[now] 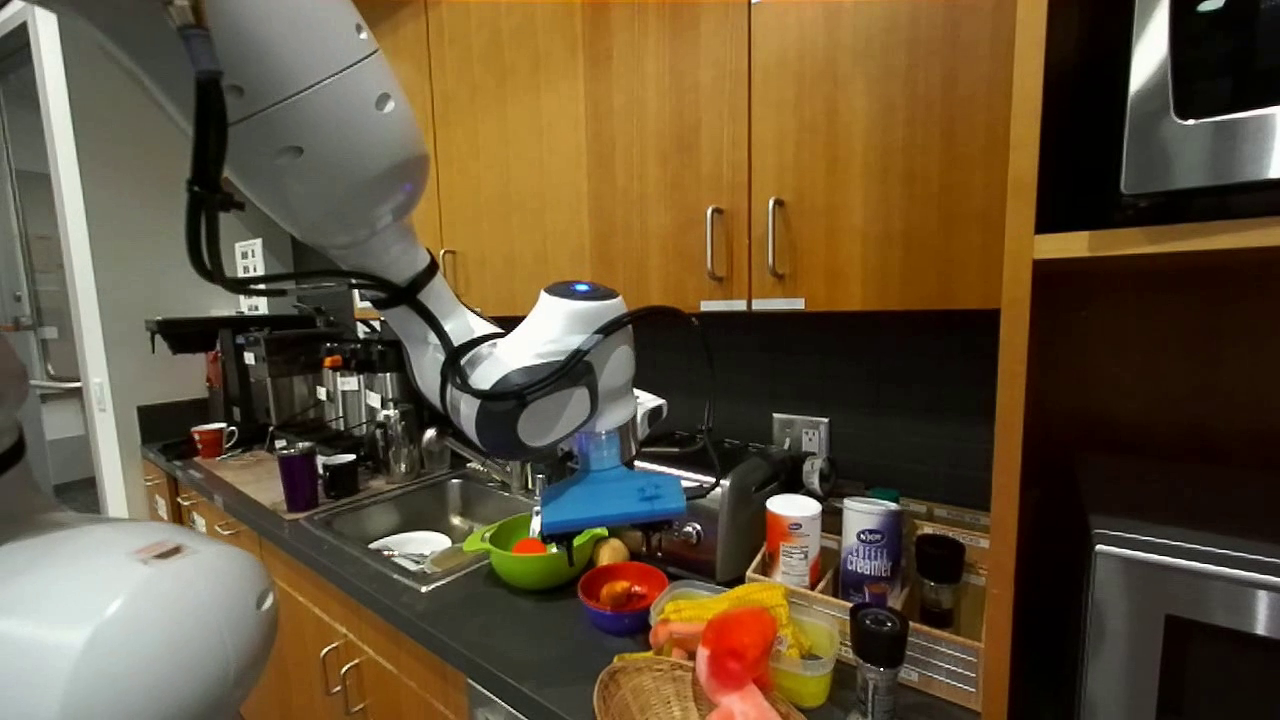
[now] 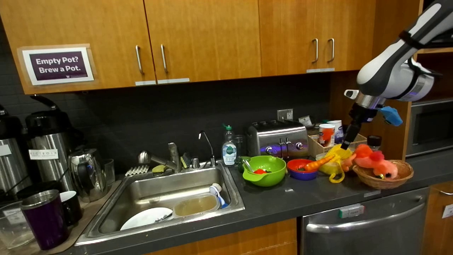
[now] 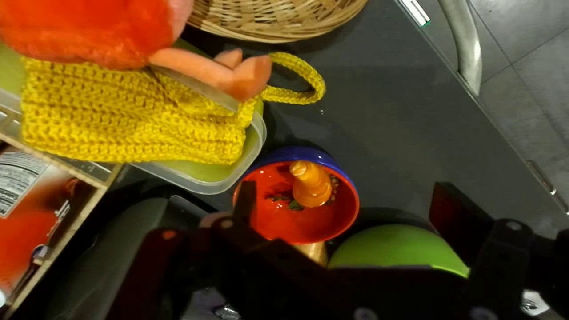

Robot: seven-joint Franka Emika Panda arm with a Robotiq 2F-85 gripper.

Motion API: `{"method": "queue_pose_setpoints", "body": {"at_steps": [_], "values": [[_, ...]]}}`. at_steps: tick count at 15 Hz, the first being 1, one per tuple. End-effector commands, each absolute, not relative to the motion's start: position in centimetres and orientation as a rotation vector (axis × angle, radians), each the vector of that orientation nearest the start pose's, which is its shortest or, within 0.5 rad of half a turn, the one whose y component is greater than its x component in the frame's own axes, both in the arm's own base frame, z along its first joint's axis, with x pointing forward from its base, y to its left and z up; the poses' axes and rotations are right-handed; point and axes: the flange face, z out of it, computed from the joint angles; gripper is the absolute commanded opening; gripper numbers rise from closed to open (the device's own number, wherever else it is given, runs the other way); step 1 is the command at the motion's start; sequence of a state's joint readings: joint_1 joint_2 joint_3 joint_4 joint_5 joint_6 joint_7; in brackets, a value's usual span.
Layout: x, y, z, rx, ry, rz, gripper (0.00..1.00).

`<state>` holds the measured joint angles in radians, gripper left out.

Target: Pick up the toy carrot from the red bowl and place it on the kitchen counter

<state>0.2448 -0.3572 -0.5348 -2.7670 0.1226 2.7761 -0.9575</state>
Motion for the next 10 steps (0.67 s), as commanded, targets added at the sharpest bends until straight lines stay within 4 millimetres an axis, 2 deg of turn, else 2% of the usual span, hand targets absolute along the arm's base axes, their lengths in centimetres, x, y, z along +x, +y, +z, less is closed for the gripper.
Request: {"method": "queue_pose_setpoints", "body": {"at_steps": [1, 10], "values": [[38.98, -11.16, 33.97, -2.948, -0.843, -0.603, 1.00], [38.88, -11.74, 33.69, -2.968, -0.849, -0.634, 1.00]]}}
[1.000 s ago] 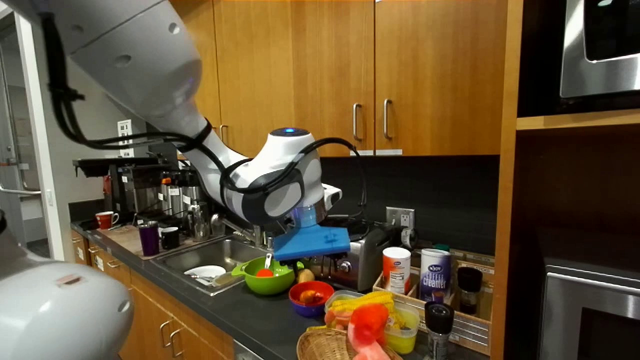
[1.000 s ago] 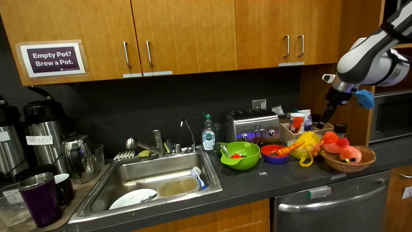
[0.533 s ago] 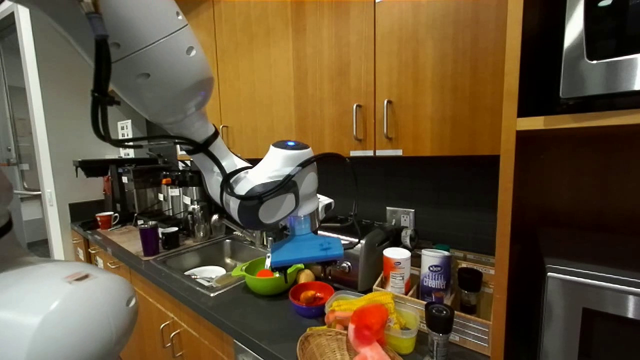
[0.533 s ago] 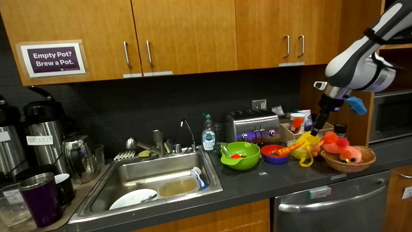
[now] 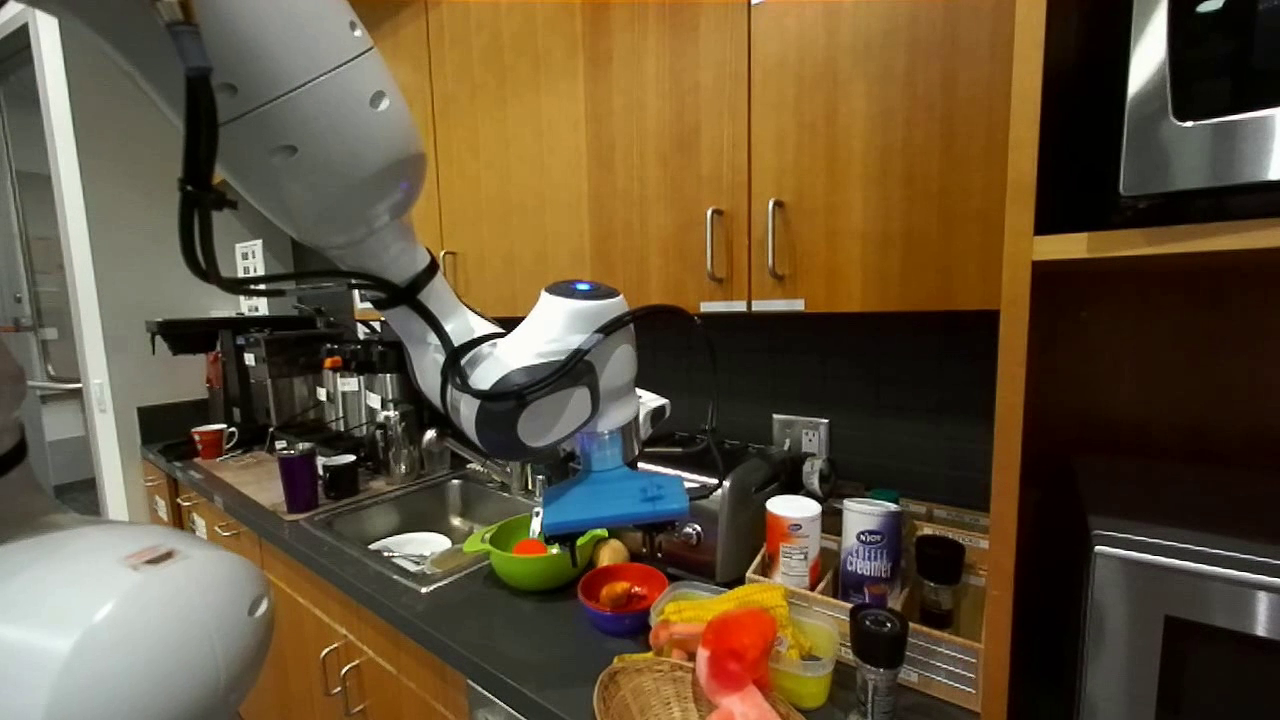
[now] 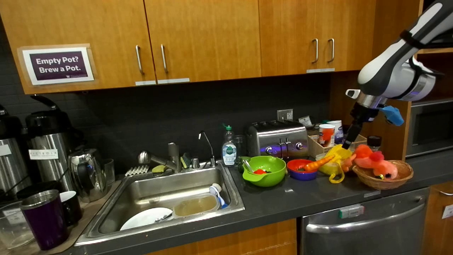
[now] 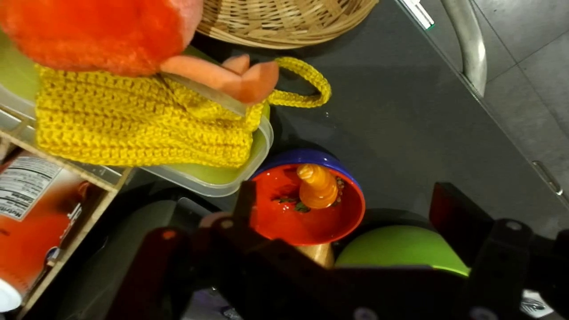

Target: Pick up the toy carrot from the red bowl and place it on the kitchen counter

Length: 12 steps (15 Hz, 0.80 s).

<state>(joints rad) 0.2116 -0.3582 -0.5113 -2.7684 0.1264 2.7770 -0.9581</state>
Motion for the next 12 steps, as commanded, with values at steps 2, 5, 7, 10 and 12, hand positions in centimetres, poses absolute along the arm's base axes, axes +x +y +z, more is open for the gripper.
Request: {"method": "queue_pose_setpoints", "body": {"at_steps": [2, 5, 7, 10, 12], "values": [[39.9, -12.1, 33.0, -2.963, -0.916, -0.653, 1.00], [41.5, -11.8, 32.2, -2.907, -1.024, -0.682, 1.00], [42.6, -11.3, 32.0, -2.850, -1.077, -0.690, 1.00], [44.6, -10.3, 32.3, -2.786, -1.137, -0.675, 1.00], [45.8, -9.7, 32.6, -2.739, -1.176, -0.631, 1.00]]}}
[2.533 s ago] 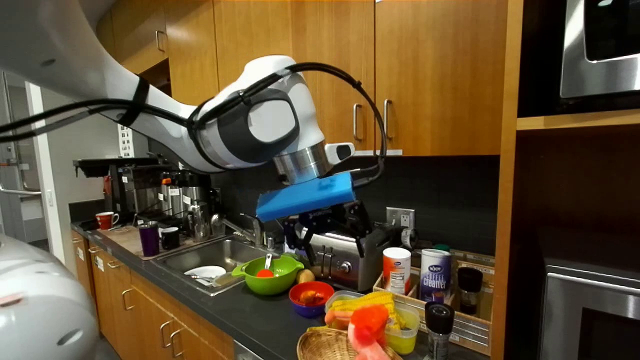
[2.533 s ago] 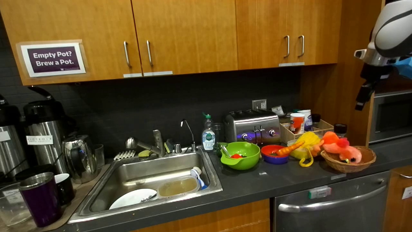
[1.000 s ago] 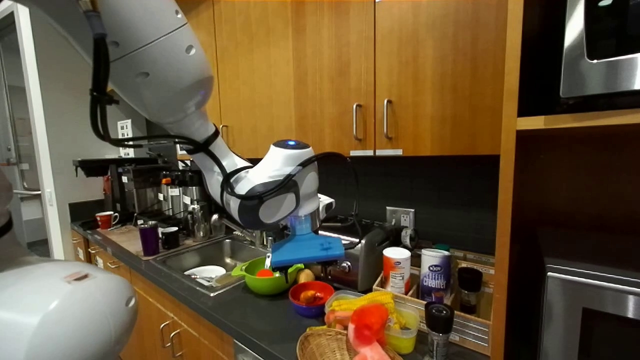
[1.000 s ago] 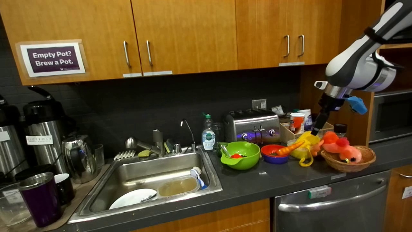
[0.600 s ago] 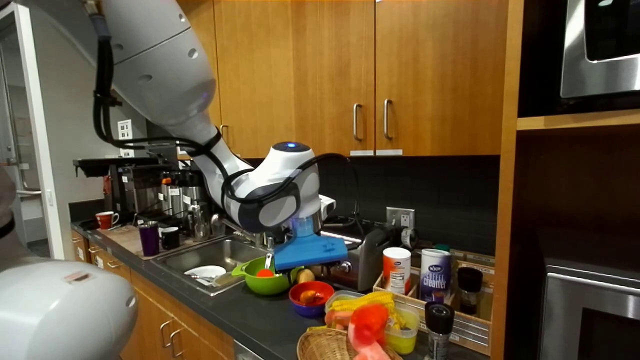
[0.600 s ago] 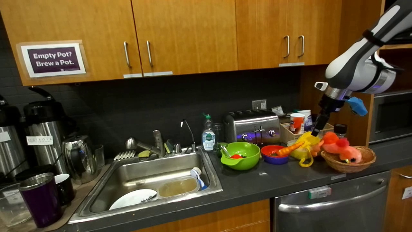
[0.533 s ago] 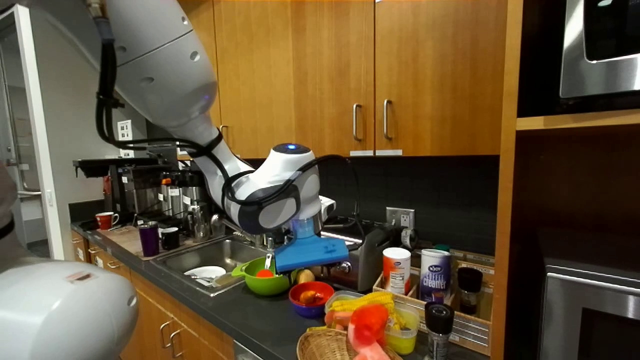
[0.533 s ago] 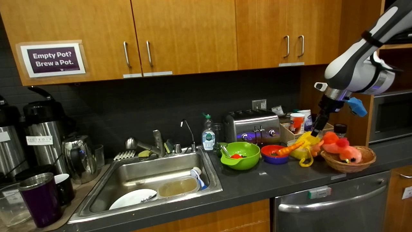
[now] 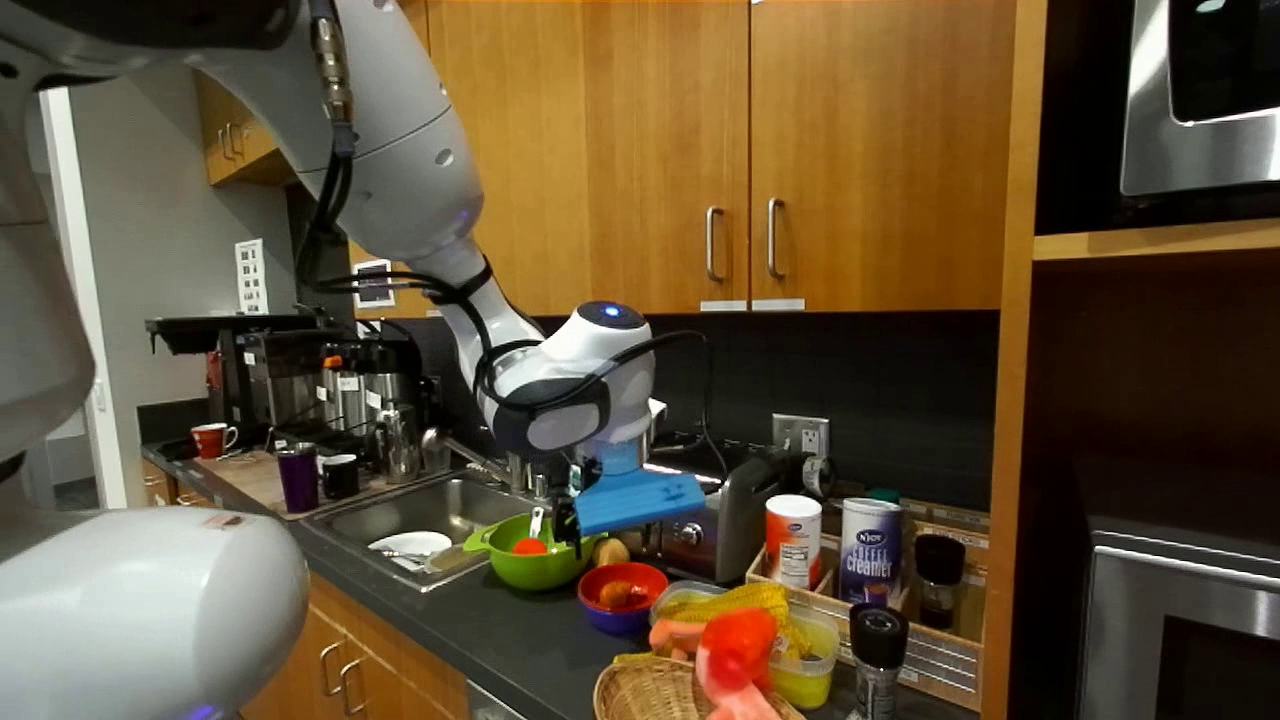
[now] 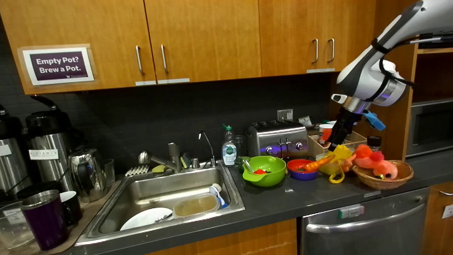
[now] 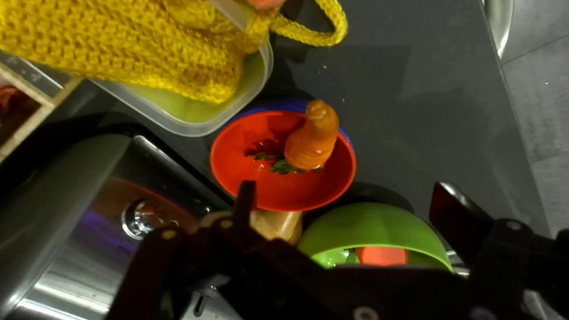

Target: Pick up the toy carrot from the red bowl and place it on the kitchen counter

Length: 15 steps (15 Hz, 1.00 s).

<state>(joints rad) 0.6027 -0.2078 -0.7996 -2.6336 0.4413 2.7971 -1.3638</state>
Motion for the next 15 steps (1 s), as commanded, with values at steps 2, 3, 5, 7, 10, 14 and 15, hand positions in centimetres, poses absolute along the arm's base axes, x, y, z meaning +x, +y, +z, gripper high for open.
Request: {"method": "queue_pose_setpoints", "body": {"at_steps": [2, 3, 5, 7, 10, 14, 15], "values": [[47.0, -9.3, 32.4, -2.711, -1.181, -0.545, 1.00], [47.5, -9.3, 32.3, -2.701, -1.178, -0.501, 1.00], [48.2, -9.2, 32.1, -2.681, -1.185, -0.422, 1.00], [48.7, -9.1, 31.7, -2.664, -1.194, -0.363, 1.00], [49.4, -8.5, 30.8, -2.639, -1.204, -0.265, 1.00], [50.6, -8.1, 30.3, -2.669, -1.237, -0.144, 1.00], [50.8, -8.2, 30.1, -2.684, -1.248, -0.122, 1.00]]}}
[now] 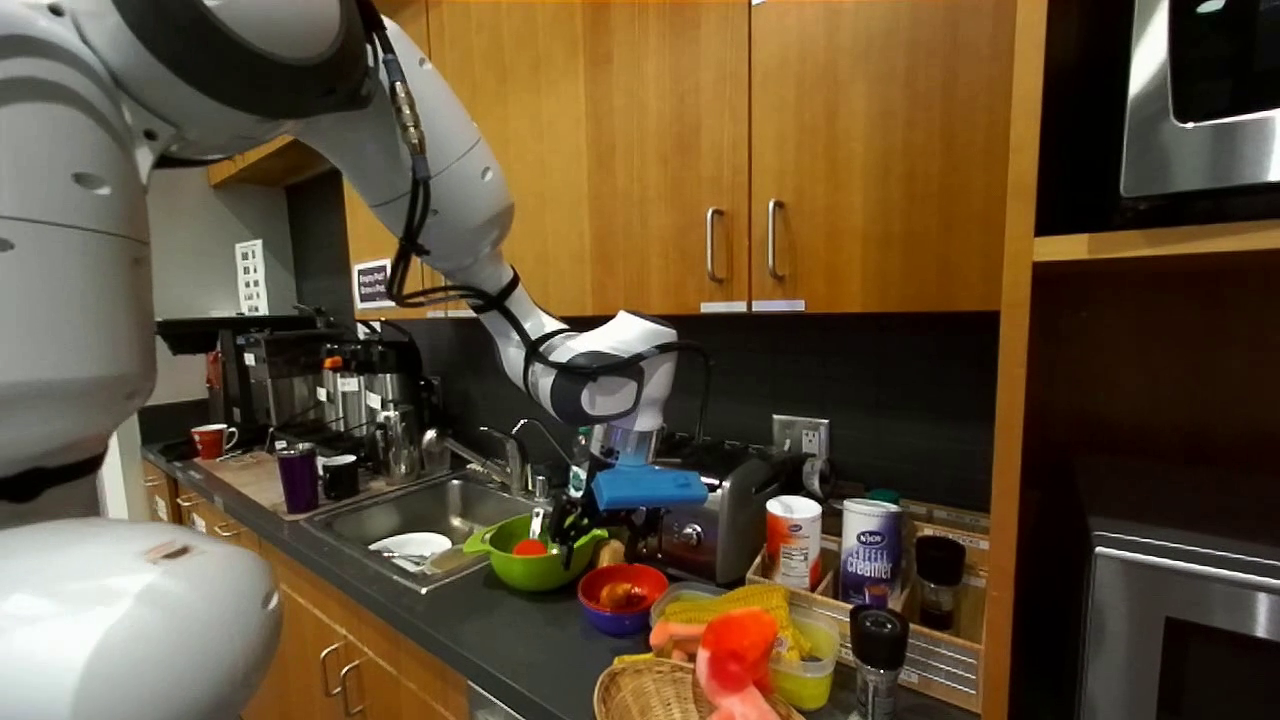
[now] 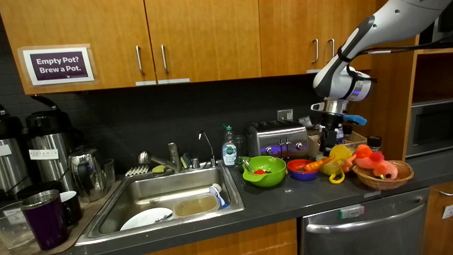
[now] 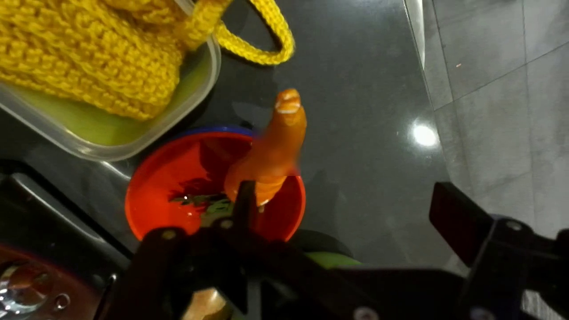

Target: Pick up the toy carrot from the red bowl and place it on the kitchen counter

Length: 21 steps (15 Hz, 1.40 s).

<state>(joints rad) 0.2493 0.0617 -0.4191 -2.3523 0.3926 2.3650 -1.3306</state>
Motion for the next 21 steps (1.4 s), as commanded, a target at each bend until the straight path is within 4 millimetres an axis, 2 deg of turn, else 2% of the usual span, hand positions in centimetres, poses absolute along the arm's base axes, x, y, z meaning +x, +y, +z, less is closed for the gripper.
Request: {"method": "queue_pose_setpoints", "body": {"at_steps": [1, 8, 14, 19, 20, 21], "values": [[51.1, -8.3, 30.1, -2.696, -1.260, -0.109, 1.00], [51.8, -8.6, 30.0, -2.723, -1.299, -0.066, 1.00], [51.5, -8.0, 28.0, -2.682, -1.293, -0.012, 1.00], [51.4, -7.9, 27.3, -2.675, -1.289, 0.018, 1.00], [51.4, -7.9, 27.3, -2.676, -1.288, 0.017, 0.75], [51.4, -7.9, 27.4, -2.676, -1.287, 0.017, 0.75]]}}
